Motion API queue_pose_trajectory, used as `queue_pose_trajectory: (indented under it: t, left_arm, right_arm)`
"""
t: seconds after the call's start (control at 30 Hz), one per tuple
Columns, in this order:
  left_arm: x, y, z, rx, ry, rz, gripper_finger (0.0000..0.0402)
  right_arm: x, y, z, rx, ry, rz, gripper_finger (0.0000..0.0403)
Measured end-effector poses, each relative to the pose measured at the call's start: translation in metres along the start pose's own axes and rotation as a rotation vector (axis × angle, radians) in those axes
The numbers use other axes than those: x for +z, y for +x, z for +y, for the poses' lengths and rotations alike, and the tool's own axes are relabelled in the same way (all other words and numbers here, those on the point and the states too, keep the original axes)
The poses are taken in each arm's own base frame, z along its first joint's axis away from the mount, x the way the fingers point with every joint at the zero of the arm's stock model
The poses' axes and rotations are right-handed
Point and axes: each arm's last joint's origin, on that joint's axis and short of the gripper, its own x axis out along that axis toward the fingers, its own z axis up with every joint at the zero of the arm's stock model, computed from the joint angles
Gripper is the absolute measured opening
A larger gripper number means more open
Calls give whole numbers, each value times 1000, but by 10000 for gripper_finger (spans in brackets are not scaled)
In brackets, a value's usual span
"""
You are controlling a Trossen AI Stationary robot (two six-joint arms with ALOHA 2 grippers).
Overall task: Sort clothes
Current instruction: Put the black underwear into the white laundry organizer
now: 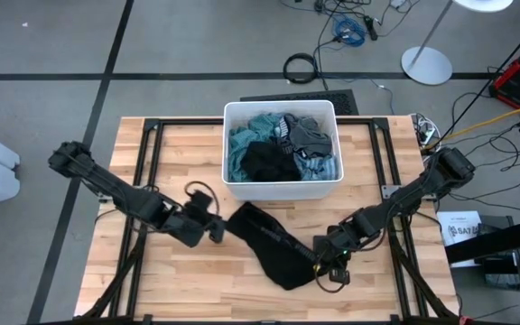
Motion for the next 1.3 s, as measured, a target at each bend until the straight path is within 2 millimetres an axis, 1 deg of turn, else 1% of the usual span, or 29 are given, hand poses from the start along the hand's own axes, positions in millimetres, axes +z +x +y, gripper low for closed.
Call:
queue_pose_trajectory:
  t: [0.17, 0.27, 0.33, 0.43, 0.53, 0.63, 0.73, 0.8, 0.97, 1.13, 1.27, 1.3]
  left_arm:
    - [-11, 24, -12, -38, 149, 8, 206]
    - [-21, 39, -19, -76, 267, 28, 206]
    - [-26, 48, -21, -94, 301, 58, 206]
    - [-32, 58, -22, -95, 310, 81, 206]
    - [-33, 60, -25, -119, 304, 70, 206]
    - [-32, 60, -28, -147, 327, 48, 206]
    - [-30, 60, -29, -150, 331, 9, 206]
    - [-29, 60, -29, -138, 329, -11, 206]
    - [-27, 60, -30, -118, 318, -87, 206]
    - [-25, 60, -31, -128, 325, -112, 206]
    - [-22, 60, -33, -142, 334, -125, 206]
    - [-22, 60, -33, -144, 335, -127, 206]
  right_arm:
    - [-7, -23, -11, -63, 4, 21, 2]
    - [-13, -35, -15, -110, -82, 18, 20]
    - [-17, -42, -15, -108, -163, 16, 42]
    - [-21, -53, -15, -98, -237, -1, 87]
    - [-21, -64, -11, -114, -316, -60, 140]
    - [-20, -65, -2, -72, -448, -113, 186]
    - [-18, -54, 7, -56, -600, -121, 213]
    - [-13, -42, 7, -103, -645, -121, 218]
    - [7, -3, 1, -220, -660, -112, 213]
    - [25, 34, -9, -216, -641, -83, 203]
    - [31, 61, -16, -206, -635, -50, 202]
    - [32, 65, -16, -207, -624, -53, 201]
